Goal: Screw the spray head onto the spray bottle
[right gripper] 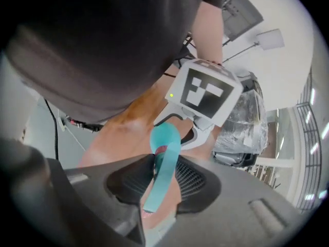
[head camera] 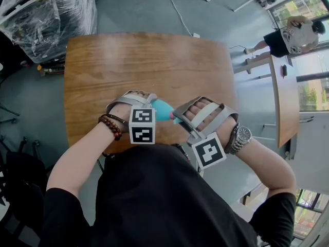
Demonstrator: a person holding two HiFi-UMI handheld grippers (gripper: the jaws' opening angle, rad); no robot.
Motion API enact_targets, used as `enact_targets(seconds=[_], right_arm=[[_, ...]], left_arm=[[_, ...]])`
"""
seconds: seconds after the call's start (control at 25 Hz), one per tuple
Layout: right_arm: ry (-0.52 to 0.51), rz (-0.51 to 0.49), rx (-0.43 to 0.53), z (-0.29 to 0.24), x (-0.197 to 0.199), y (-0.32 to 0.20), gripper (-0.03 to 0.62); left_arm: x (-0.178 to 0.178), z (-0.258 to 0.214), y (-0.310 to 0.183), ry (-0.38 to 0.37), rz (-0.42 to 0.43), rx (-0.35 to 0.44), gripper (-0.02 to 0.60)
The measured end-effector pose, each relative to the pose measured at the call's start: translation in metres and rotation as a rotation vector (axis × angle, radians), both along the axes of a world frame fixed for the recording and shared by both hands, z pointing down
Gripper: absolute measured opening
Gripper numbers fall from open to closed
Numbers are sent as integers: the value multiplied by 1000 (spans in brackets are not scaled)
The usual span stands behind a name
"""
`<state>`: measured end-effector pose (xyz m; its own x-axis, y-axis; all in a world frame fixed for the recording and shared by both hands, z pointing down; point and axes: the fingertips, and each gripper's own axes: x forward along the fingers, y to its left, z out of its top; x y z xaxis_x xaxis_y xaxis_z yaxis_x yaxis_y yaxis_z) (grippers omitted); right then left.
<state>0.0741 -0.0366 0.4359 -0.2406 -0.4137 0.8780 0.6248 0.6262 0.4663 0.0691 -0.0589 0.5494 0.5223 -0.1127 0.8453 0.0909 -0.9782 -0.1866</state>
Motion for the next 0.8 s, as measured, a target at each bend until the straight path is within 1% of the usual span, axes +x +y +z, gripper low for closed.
enact_targets(seconds=[0.12,0.2,0.24,0.28,0.32,0.36,0.44,0.64,0.72,0.8], right_arm=[[57,-65,23,6,2,8,118],[99,-106,31,9,6,11,118],[103,-108,32,8,6,9,118],[95,-88,24,6,5,7,118],[81,-44,5,5,5,3,118],[67,21,-24,5,6,0,118],[23,196,-109,8,11,-5,118],[-174,728,-372,15,13,-20,118],[-260,941,-488,21,16,-25,118],[-353,1166,-627,27,20,-29,118]], left_arm=[[-1,0,1,-23,10,2,390],[-1,-1,0,-22,14,15,390],[-1,-1,-2,-17,11,28,389],[-2,-2,-5,-12,2,41,388],[-3,-3,-7,-11,-10,56,388],[-3,-4,-10,-14,-25,73,387],[-4,-4,-15,-34,-52,111,386],[-12,-3,-32,-98,-120,222,385],[-16,-3,-40,-135,-139,288,385],[-19,-4,-46,-173,-144,359,385]])
